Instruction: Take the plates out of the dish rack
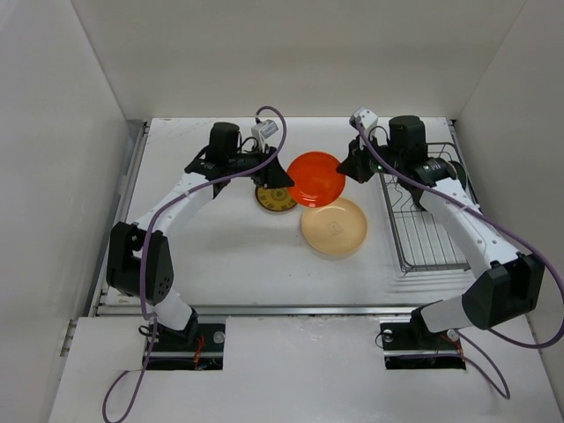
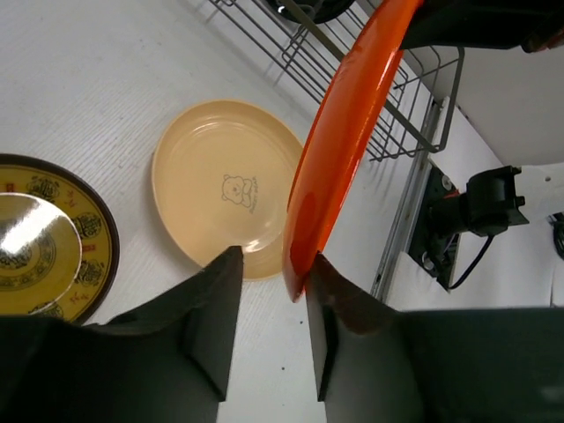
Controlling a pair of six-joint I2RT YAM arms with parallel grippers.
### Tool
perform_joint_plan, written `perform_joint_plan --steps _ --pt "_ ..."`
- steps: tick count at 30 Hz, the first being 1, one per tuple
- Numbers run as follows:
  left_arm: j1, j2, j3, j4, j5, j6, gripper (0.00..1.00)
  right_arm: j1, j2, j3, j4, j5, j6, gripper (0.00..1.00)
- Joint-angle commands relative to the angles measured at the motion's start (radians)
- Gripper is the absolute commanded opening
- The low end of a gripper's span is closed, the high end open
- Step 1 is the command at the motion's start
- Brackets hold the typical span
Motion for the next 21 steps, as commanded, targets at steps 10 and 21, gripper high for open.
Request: perform_joint_plan --steps 10,21 --pt "-0.005 -0.002 0.045 -0.001 -0.08 0.01 0.0 0.024 -0.005 0.046 0.034 -0.199 0.02 0.0" --pt "-0.005 0.016 0.027 0.084 -0.076 -0.045 0.0 0.024 -0.005 0.028 0.034 -0.155 0.02 0.74"
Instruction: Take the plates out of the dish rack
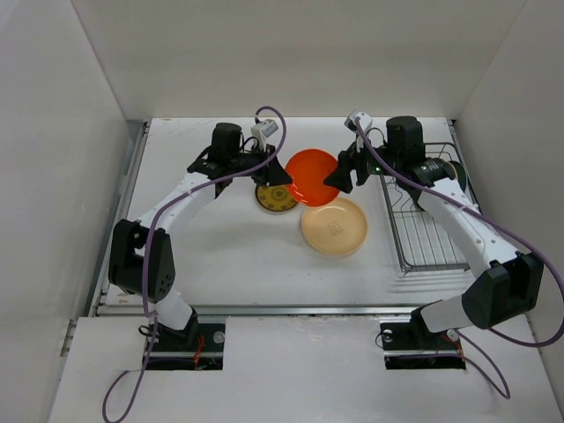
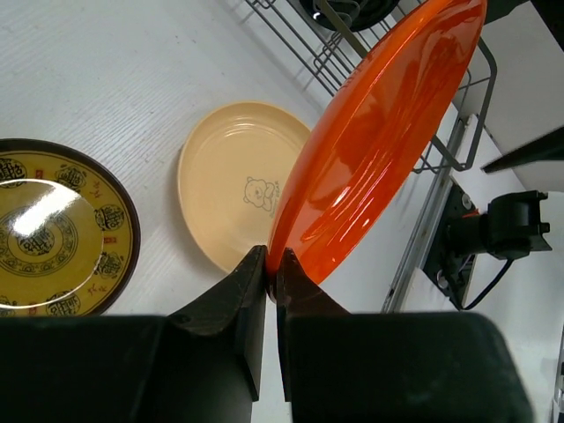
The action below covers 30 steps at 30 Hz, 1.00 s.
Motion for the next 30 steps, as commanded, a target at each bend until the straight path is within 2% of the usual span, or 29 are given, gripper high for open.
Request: perform_joint_plan --steps 1,3,4,10,12,21,30 --pt "0.001 0.001 0.026 0.08 0.01 -0.036 0.0 0.008 -0.012 0.015 0.032 -0.008 -0.008 0.77" --pt "0.03 0.001 0.017 0.1 0.001 -0.059 0.0 0.008 -0.012 0.006 0.058 0.053 0.001 0.79" --pt "0.046 0.01 0.008 0.118 0.001 -0.09 0.0 -0.003 -0.024 -0.006 0.067 0.084 0.013 0.88" --pt "0.162 0.053 -0.002 0.132 -0.103 -0.183 0.0 -0.046 -0.145 -0.093 0.196 0.343 0.079 0.89" --pt "0.196 0.086 -0.002 0.132 -0.125 -0.21 0.0 -0.075 -0.202 -0.123 0.215 0.375 0.093 0.89" --pt "0.207 0.232 0.086 -0.041 -0.243 -0.19 0.0 -0.173 -0.297 -0.153 0.204 0.334 0.103 0.89" --pt "0.207 0.303 0.13 -0.104 -0.284 -0.181 0.0 -0.213 -0.348 -0.164 0.195 0.305 0.112 0.9"
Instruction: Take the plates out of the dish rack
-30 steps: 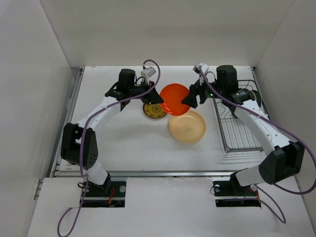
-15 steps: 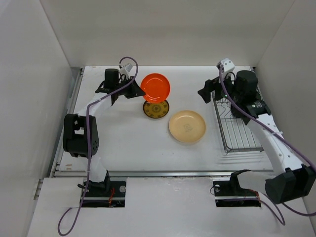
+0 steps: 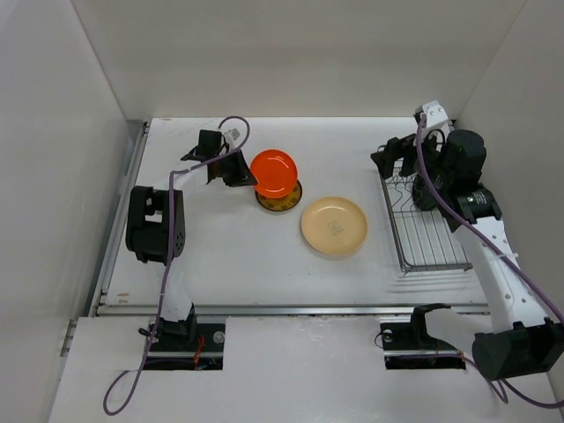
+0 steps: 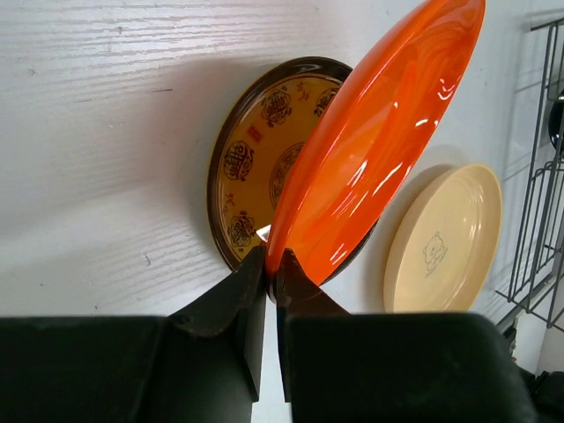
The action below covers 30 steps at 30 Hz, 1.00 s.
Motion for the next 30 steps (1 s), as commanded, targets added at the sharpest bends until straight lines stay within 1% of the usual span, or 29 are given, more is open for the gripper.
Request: perform_joint_plan --steps 1,5,23,28,30 --pt "-0.001 0.012 0.056 -0.022 -0.006 0.006 0.0 -0.009 -0.044 -0.008 0.033 -0.019 0.014 0.9" --pt "-0.001 0.048 0.074 -0.042 0.003 0.006 0.0 -0.019 -0.053 -0.008 0.033 -0.028 0.014 0.9" --pt "-0.001 0.099 0.105 -0.091 0.004 0.024 0.0 -0.037 -0.072 -0.008 0.033 -0.037 0.014 0.9" --pt "-0.001 0.099 0.114 -0.091 -0.005 0.024 0.09 -0.037 -0.072 -0.017 0.033 -0.037 0.014 0.9" --pt "-0.001 0.099 0.114 -0.1 -0.005 0.024 0.15 -0.037 -0.072 -0.017 0.033 -0.037 0.014 0.9"
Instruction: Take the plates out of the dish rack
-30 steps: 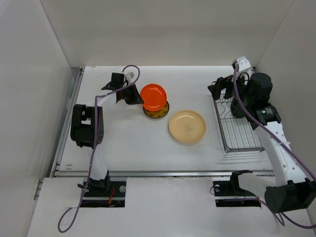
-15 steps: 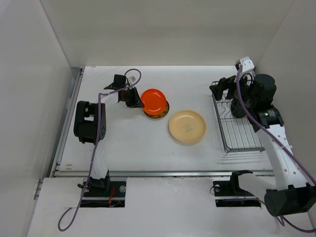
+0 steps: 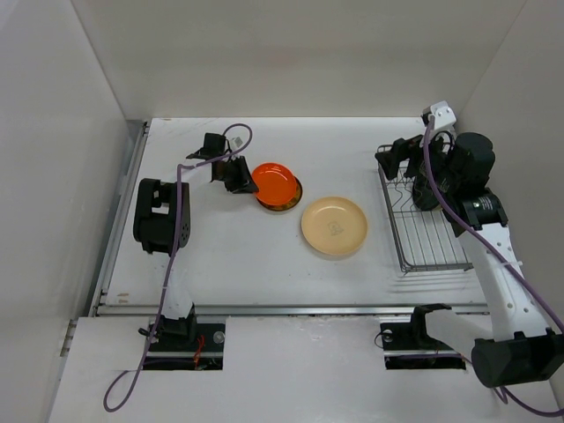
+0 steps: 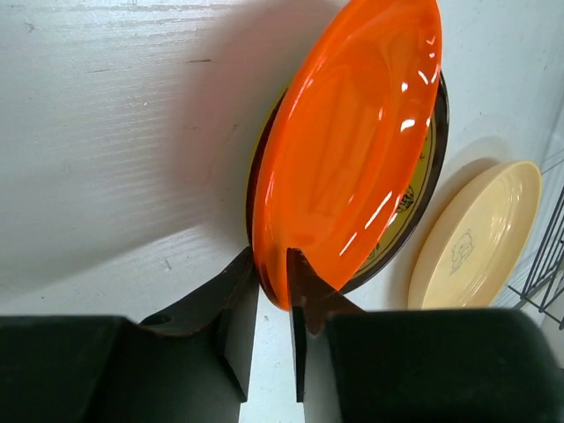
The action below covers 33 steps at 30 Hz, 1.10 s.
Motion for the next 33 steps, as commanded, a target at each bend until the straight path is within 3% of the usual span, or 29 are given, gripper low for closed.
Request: perform_joint_plan --steps 1,7,10,15,19,24,26,29,33 --pt "-0.001 -0.006 0.048 -0.018 0.0 0.013 0.17 -0.008 -0.024 -0.009 0.033 -0.003 0.009 0.9" --pt "-0.001 -0.006 0.057 -0.028 -0.009 0.022 0.28 -0.017 -0.033 -0.009 0.024 0.077 0.0 0.9" --pt "-0.001 -0.006 0.057 -0.048 -0.03 0.022 0.34 -0.017 -0.033 -0.009 0.024 0.218 -0.018 0.9" --pt "-0.001 -0.017 0.066 -0.071 -0.073 0.031 0.6 -0.017 -0.033 -0.022 0.024 0.507 -0.092 0.9" --pt "-0.019 -0.092 0.066 -0.094 -0.151 0.051 0.73 -0.017 -0.01 -0.042 0.033 0.649 -0.144 0.92" --pt "-0.053 -0.322 0.005 -0.029 -0.198 0.092 0.74 -0.026 0.075 -0.06 -0.012 0.739 -0.181 0.92" --pt "-0.064 -0.396 -0.033 0.025 -0.116 0.105 0.74 -0.026 0.109 -0.06 -0.025 0.785 -0.192 0.92" --pt "-0.064 -0.526 -0.099 0.129 -0.035 0.105 0.74 -0.048 0.175 -0.06 -0.05 0.806 -0.192 0.83" --pt "-0.064 -0.643 -0.151 0.197 -0.023 0.094 0.73 -0.071 0.235 -0.051 -0.068 0.807 -0.192 0.65"
